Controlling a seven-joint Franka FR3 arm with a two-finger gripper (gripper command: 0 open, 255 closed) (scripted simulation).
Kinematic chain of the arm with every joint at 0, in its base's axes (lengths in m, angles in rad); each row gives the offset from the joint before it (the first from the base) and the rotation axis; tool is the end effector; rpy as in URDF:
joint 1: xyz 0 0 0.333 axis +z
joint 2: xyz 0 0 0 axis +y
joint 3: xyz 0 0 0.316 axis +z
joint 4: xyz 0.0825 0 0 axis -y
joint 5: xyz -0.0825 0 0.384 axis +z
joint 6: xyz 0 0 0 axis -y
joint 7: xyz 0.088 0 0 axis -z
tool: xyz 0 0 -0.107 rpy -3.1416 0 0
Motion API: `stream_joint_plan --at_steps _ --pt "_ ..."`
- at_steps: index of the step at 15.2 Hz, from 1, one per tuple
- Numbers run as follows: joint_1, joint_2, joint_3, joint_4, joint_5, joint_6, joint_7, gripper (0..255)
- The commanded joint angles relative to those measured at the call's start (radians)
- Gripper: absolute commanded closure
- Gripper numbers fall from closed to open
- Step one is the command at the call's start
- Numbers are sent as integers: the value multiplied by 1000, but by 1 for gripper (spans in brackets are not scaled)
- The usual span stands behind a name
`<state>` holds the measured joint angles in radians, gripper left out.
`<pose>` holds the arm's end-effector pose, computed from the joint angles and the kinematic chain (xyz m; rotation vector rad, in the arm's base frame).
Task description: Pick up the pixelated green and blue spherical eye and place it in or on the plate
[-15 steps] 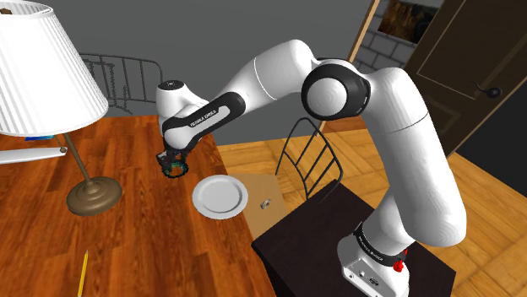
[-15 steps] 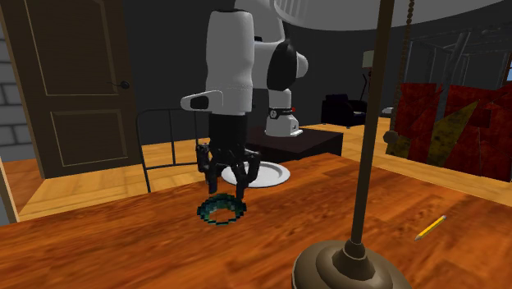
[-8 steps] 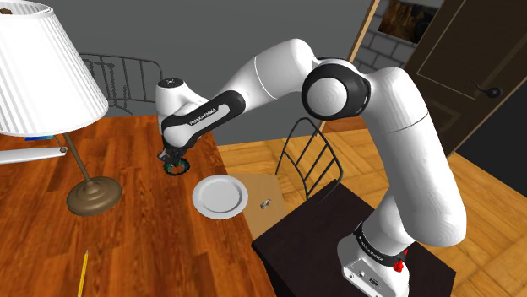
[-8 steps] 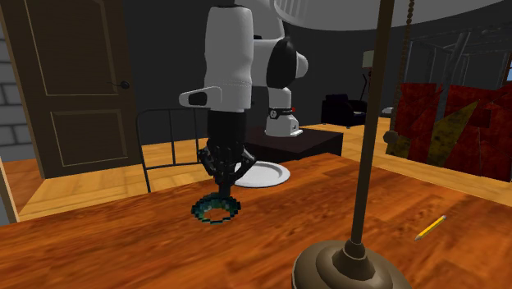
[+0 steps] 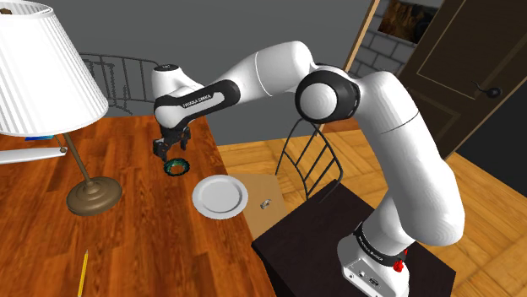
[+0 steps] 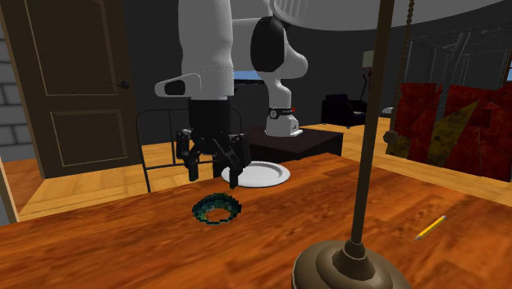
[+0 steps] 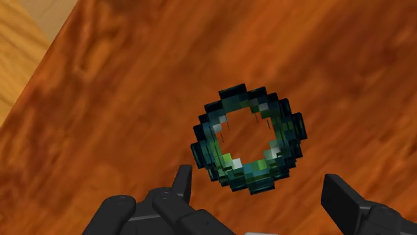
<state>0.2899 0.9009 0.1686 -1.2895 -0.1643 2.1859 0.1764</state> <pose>0.6864 0.2979 0.2072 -3.1031 -0.4896 -0.0142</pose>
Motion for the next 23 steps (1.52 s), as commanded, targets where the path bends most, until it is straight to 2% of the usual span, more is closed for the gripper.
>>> stream_joint_plan --at_steps 1,6,14,15,23 --pt "-3 19 2 16 1 -6 -10 0" --pt "1 61 -3 26 -3 26 -9 0" --pt "1 61 -3 27 -3 26 -9 0" --pt "1 61 -3 27 -3 26 -9 255" --pt "0 66 -3 33 -3 24 -10 255"
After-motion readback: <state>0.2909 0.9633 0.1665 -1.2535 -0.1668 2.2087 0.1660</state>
